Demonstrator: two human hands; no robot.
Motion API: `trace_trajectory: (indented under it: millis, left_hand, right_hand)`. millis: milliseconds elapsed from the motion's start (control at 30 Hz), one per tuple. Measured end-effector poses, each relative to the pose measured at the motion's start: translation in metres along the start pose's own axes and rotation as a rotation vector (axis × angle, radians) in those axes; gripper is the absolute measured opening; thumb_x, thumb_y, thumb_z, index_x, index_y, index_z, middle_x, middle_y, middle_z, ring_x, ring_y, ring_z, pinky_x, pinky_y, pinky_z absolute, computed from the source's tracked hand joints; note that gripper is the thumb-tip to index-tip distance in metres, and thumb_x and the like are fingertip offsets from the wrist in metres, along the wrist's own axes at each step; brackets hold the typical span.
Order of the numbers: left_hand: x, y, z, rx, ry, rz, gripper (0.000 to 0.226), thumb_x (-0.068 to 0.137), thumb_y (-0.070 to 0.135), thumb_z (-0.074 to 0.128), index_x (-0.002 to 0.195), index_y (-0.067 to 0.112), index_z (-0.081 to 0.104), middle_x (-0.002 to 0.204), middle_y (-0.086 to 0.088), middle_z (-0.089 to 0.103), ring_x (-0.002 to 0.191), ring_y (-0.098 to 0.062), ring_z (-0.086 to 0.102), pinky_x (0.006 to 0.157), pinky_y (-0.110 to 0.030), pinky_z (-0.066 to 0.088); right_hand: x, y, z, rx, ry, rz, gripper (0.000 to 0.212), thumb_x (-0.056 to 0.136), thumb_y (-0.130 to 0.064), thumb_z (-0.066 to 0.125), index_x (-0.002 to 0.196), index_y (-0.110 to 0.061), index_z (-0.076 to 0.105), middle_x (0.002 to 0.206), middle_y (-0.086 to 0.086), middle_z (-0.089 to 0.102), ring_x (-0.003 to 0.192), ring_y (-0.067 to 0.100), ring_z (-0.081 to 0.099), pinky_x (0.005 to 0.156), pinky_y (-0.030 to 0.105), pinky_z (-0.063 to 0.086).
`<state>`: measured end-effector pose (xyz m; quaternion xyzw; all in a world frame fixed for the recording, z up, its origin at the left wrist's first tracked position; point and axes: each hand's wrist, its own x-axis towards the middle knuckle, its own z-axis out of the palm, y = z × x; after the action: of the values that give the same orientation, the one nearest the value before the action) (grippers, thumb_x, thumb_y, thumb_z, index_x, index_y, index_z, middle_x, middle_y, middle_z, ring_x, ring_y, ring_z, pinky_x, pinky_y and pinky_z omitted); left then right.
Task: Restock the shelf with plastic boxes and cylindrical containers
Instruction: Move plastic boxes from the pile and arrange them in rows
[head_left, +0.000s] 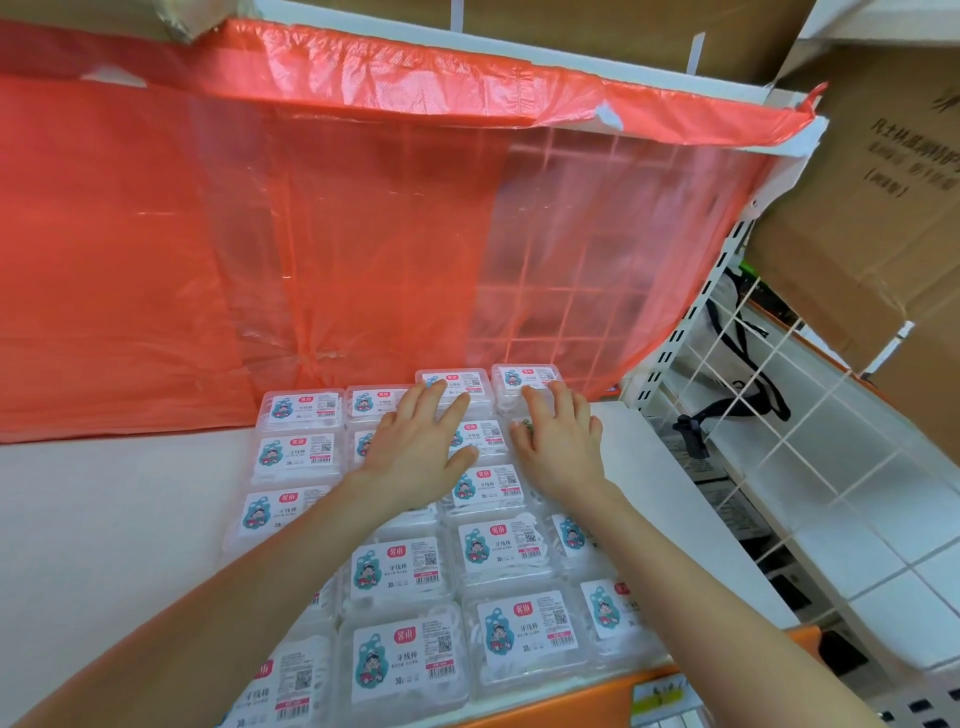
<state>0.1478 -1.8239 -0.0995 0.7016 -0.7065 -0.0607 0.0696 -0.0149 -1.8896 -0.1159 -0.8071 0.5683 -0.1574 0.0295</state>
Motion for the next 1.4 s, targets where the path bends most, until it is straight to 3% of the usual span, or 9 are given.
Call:
trace_trajectory:
  millis: [367, 600, 900, 1400]
  left_hand:
    - [0.008, 0.001, -0.002, 0.02, -0.099, -0.005, 0.068, 0.095, 0.05, 0.029, 0.148, 0.024, -0.005, 0.155, -0.003, -0.013, 0.142, -0.024, -0.015, 0.113, -0.049, 0.009]
    - [-0.008, -0.011, -0.013, -0.073, -0.031, -0.011, 0.062, 0.096, 0.046, 0.032, 0.148, 0.025, 0.005, 0.156, -0.005, -0.005, 0.142, -0.022, -0.007, 0.113, -0.046, 0.009]
    - [-0.057, -0.044, -0.013, -0.011, 0.041, -0.181, 0.06, 0.095, 0.047, 0.034, 0.147, 0.023, 0.015, 0.154, -0.006, 0.011, 0.14, -0.024, 0.006, 0.111, -0.043, 0.016]
    - [-0.184, -0.117, -0.036, -0.002, 0.209, -0.286, 0.058, 0.093, 0.047, 0.036, 0.145, 0.027, 0.021, 0.151, -0.003, 0.02, 0.138, -0.018, 0.013, 0.106, -0.033, 0.021]
  right_hand:
    - [-0.002, -0.002, -0.002, -0.019, -0.009, 0.005, 0.05, 0.095, -0.038, 0.034, 0.143, -0.024, 0.028, 0.151, 0.008, 0.02, 0.136, 0.028, 0.015, 0.105, 0.047, 0.021]
    - [-0.002, -0.001, -0.001, 0.001, -0.025, 0.006, 0.05, 0.095, -0.037, 0.035, 0.143, -0.023, 0.028, 0.152, 0.009, 0.019, 0.137, 0.028, 0.013, 0.106, 0.047, 0.019]
    - [-0.005, -0.01, -0.011, -0.076, -0.011, -0.003, 0.051, 0.095, -0.035, 0.037, 0.142, -0.02, 0.03, 0.151, 0.011, 0.021, 0.136, 0.03, 0.014, 0.106, 0.05, 0.015]
    - [-0.088, -0.204, -0.014, 0.019, -0.122, -0.35, 0.051, 0.094, -0.039, 0.04, 0.141, -0.021, 0.032, 0.149, 0.008, 0.023, 0.137, 0.026, 0.016, 0.108, 0.046, 0.019]
